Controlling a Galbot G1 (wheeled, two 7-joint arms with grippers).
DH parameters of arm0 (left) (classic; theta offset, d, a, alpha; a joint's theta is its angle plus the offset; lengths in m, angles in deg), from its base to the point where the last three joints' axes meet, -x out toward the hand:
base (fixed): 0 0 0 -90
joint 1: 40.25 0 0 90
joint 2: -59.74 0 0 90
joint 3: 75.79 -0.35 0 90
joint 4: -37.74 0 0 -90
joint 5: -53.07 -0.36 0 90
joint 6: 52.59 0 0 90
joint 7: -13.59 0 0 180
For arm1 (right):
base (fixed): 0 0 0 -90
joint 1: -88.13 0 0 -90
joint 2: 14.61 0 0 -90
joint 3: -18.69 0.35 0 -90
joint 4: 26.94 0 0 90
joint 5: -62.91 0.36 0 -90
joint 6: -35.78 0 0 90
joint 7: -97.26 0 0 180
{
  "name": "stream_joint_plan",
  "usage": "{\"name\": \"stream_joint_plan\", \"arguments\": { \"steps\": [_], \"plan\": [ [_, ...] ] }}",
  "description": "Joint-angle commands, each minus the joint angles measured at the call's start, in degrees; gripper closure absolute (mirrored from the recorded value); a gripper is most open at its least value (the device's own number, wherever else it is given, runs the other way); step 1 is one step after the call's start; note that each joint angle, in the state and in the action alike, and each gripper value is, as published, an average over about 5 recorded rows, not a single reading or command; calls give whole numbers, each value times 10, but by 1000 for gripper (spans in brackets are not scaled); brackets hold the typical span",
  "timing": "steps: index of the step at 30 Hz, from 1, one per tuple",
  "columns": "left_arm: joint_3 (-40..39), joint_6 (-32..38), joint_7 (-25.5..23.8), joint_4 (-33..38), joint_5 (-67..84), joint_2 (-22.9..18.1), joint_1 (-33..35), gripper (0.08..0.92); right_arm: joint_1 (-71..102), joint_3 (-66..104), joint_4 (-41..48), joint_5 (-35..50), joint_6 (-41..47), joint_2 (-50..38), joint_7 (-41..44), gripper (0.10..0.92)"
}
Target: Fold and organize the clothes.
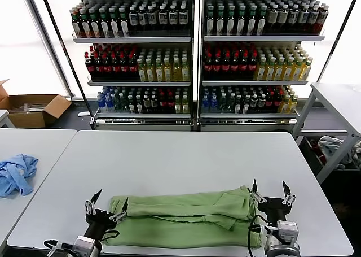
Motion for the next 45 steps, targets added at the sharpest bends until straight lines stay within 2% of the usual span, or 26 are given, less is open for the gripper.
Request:
{"name": "stream_joint_plan", "arguments": {
  "steps": [1,5,9,22,31,39,42,45],
  "plan": [
    [-6,80,-16,26,83,-22,57,177,151,155,43,54,-190,-43,297,203],
    [-13,93,-15,25,94,-32,73,177,201,178,47,70,-230,-46,345,203],
    [-11,108,-5,2,95,-42,71,177,230,186,43,73,-249,-41,357,203],
    [-3,92,-5,-102,177,-66,-7,177,260,190,59,70,-291,-18,348,203],
    [5,62,-6,-123,247,-80,-34,177,255,199,61,74,-290,-17,342,203],
    [-2,67,-6,-125,255,-97,-33,179,237,191,62,74,-285,-15,335,203],
    [-12,79,-8,-128,238,-105,-30,213,233,192,61,75,-283,-16,333,203],
    [-25,94,-11,-131,214,-111,-26,292,231,193,60,76,-282,-18,330,203]
  ]
}}
